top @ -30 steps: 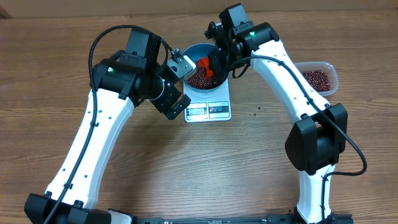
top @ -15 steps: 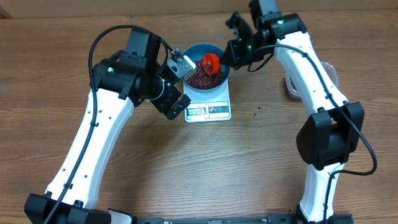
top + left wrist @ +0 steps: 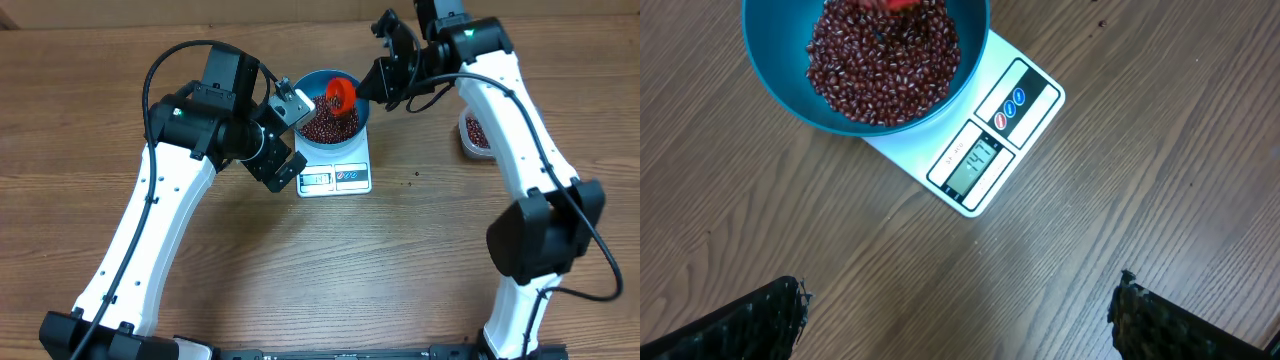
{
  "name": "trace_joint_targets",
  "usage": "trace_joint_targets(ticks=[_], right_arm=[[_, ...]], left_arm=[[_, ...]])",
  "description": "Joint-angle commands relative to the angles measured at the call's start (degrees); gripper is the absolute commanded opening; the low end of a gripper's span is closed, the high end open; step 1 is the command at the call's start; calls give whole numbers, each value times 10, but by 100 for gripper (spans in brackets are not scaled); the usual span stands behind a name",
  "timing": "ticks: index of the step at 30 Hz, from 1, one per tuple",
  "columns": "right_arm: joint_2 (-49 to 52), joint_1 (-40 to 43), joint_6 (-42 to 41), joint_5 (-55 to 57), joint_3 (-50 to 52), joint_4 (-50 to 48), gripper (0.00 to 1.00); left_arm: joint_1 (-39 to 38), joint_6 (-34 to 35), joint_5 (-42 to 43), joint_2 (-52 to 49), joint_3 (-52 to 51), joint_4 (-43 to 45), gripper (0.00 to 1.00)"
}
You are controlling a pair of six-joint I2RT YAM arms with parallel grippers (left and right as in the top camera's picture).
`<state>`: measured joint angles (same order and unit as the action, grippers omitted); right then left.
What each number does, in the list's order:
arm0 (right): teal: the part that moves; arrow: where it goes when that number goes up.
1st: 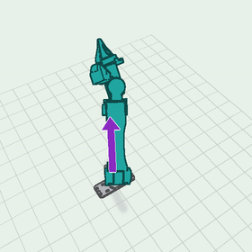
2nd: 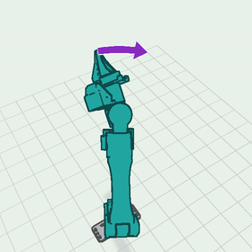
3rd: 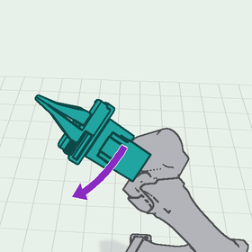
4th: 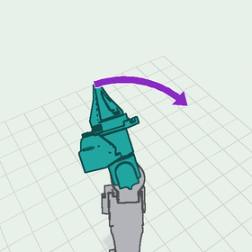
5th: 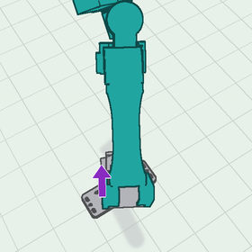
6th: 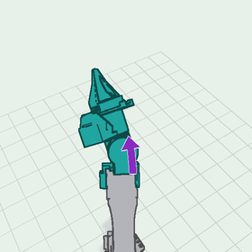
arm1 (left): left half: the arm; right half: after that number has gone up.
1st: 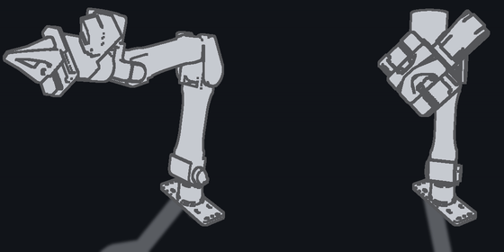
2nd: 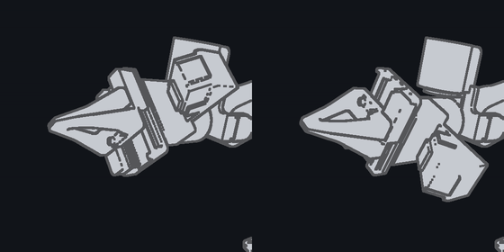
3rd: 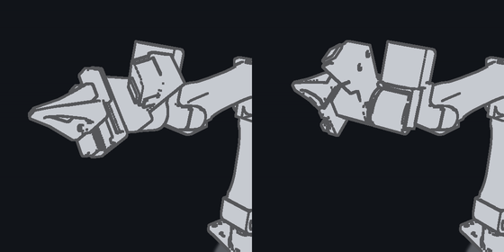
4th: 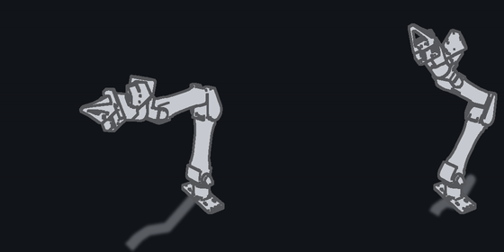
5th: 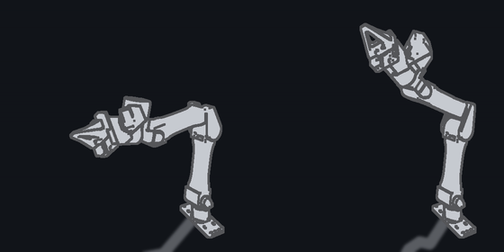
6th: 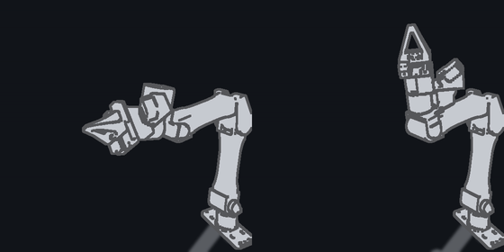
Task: Scoop item into bowl and weigh 150g on scale
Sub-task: 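Tilt the red cup to pour beans into the teal bowl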
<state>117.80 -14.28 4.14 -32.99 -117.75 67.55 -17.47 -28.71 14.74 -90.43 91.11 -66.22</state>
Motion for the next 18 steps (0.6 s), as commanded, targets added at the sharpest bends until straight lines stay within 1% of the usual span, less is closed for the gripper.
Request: trace_joint_targets(ticks=[1,9,15,18], right_arm=[[-46,-1,4,8,-20,-1,4],[-53,-11,3,49,-20,5,4],[-53,-35,1,120,-20,5,4],[-53,-55,-13,181,-20,4,4]], left_arm=[[2,-9,1,-3,-3,1,99],[2,-9,1,-3,-3,1,99],[2,-9,1,-3,-3,1,99],[2,-9,1,-3,-3,1,99]])
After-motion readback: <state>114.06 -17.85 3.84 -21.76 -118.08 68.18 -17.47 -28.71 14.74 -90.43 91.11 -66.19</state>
